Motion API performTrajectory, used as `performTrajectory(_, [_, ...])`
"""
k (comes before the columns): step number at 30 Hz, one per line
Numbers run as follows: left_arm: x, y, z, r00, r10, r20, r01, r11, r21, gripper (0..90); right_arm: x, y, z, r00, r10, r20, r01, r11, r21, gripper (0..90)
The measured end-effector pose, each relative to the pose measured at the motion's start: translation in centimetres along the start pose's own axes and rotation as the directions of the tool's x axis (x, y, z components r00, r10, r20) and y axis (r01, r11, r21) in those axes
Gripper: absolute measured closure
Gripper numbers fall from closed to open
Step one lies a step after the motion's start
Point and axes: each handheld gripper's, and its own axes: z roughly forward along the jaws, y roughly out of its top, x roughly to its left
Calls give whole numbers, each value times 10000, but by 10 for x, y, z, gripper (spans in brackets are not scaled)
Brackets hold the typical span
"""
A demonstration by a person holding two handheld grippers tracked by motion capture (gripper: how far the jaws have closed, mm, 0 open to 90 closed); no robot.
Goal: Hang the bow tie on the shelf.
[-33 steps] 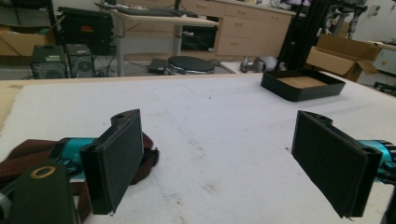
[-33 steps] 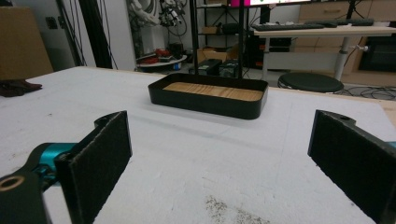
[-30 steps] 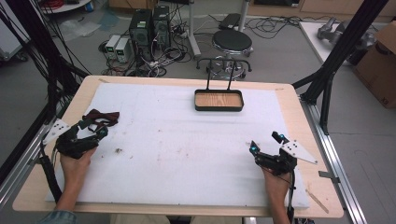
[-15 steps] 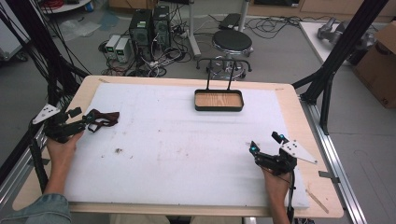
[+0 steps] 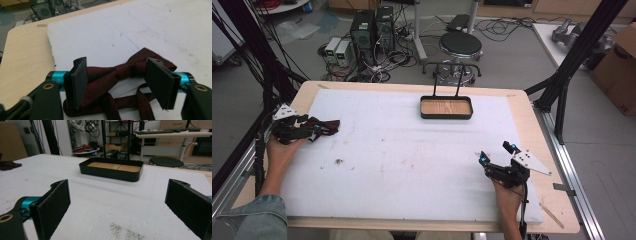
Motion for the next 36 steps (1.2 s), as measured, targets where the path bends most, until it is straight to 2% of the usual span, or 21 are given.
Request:
performTrajectory(3, [3, -1, 3, 9999, 78, -97, -75, 9996, 267, 369, 0, 0, 0, 10000, -4, -7, 4, 10000, 6, 51])
performTrajectory(6, [5, -2, 4, 9999, 74, -92, -71, 9994, 327, 378, 0, 0, 0, 10000, 25, -2, -25, 10000, 32, 51])
performTrajectory(12, [7, -5, 12, 9977, 670, -90, -654, 9902, 1235, 367, 0, 0, 0, 10000, 32, -7, -32, 10000, 42, 51])
performTrajectory(13, [7, -5, 12, 9977, 670, -90, -654, 9902, 1235, 364, 1, 0, 0, 10000, 85, -9, -85, 9999, 80, 51])
performTrajectory(14, [7, -4, 14, 9965, 836, -80, -818, 9876, 1339, 365, 1, 0, 0, 10000, 83, -23, -83, 9999, 82, 51])
performTrajectory(16, [8, -4, 14, 9966, 827, -31, -815, 9877, 1336, 377, 1, 0, 0, 10000, 81, -6, -81, 9999, 84, 51])
performTrajectory(18, [10, -4, 15, 9976, 646, 253, -674, 9886, 1344, 421, 1, 0, 0, 10000, 70, -10, -70, 9999, 90, 51])
performTrajectory(19, [10, -4, 15, 9976, 646, 253, -674, 9886, 1344, 460, 1, 0, 0, 10000, 70, -10, -70, 9999, 90, 51])
performTrajectory(20, [11, -4, 14, 9976, 608, 339, -648, 9890, 1329, 460, 1, 0, 0, 10000, 59, 9, -60, 9999, 95, 51])
performTrajectory(21, [10, -4, 14, 9974, 614, 383, -659, 9891, 1314, 550, 1, 0, 0, 10000, 66, -3, -66, 9999, 92, 51])
performTrajectory(22, [10, -4, 14, 9968, 681, 411, -730, 9886, 1318, 550, 1, 0, 0, 10000, 66, -3, -66, 9999, 92, 51])
performTrajectory(23, [9, -4, 14, 9969, 663, 423, -713, 9888, 1315, 616, 1, 0, 0, 10000, 66, 11, -66, 9999, 96, 51])
performTrajectory(26, [6, -3, 13, 9962, 839, 230, -862, 9871, 1352, 715, 1, 0, 0, 10000, 58, 18, -58, 9999, 94, 51])
performTrajectory(30, [4, -1, 11, 9943, 1037, 234, -1059, 9849, 1366, 803, 1, 0, 0, 10000, 74, -2, -74, 9999, 100, 51])
performTrajectory(31, [2, 2, 9, 9930, 1102, 425, -1150, 9838, 1378, 813, 1, 0, 0, 10000, 67, 10, -67, 9999, 102, 51])
performTrajectory(33, [0, 5, 9, 9912, 1229, 484, -1286, 9816, 1410, 822, 1, 0, 0, 10000, 68, 11, -69, 9999, 99, 51])
performTrajectory(34, [-5, 9, 8, 9877, 1474, 519, -1532, 9786, 1371, 826, 1, 0, 0, 10000, 64, 9, -64, 9999, 105, 51])
performTrajectory(36, [-9, 14, 7, 9845, 1649, 599, -1713, 9773, 1244, 828, 1, 0, 0, 10000, 85, 7, -85, 9999, 99, 51])
